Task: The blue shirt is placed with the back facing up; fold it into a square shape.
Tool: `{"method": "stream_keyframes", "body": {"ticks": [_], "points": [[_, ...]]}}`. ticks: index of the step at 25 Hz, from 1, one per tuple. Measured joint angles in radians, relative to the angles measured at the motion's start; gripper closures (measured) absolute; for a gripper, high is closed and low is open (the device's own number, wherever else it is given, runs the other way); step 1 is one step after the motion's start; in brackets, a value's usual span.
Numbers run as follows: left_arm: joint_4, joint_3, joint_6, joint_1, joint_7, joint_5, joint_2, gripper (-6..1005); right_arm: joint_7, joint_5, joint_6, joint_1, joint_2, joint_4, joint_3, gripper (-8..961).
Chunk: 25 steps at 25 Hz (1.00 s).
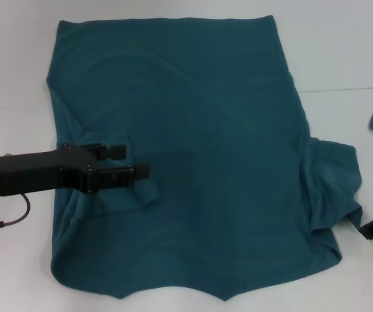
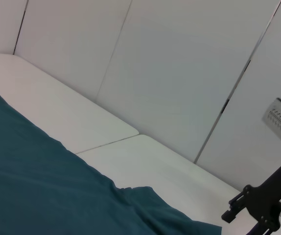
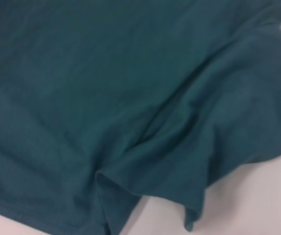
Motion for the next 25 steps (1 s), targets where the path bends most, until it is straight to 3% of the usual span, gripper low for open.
{"method": "stream_keyframes", "body": {"ticks": [4, 14, 20, 25], "points": [[-0.001, -0.001, 0.0, 0.002, 0.001, 0.0, 0.0, 205, 0.032, -0.003, 0.047, 0.002, -0.001, 0.037, -0.049, 125], [-0.001, 0.005, 0.001, -0.001, -0.005, 0.0, 0.0, 205, 0.044, -0.004, 0.115, 0.012, -0.003, 0.098, -0.052, 137], [-0.002, 0.007, 0.001, -0.004, -0.007, 0.0, 0.0, 205, 0.044, -0.002, 0.164, 0.026, -0.003, 0.161, -0.053, 239], [-0.003, 0.011, 0.002, -0.005, -0.01, 0.0, 0.0, 205, 0.044, 0.002, 0.19, 0.028, -0.003, 0.173, -0.05, 265]]}}
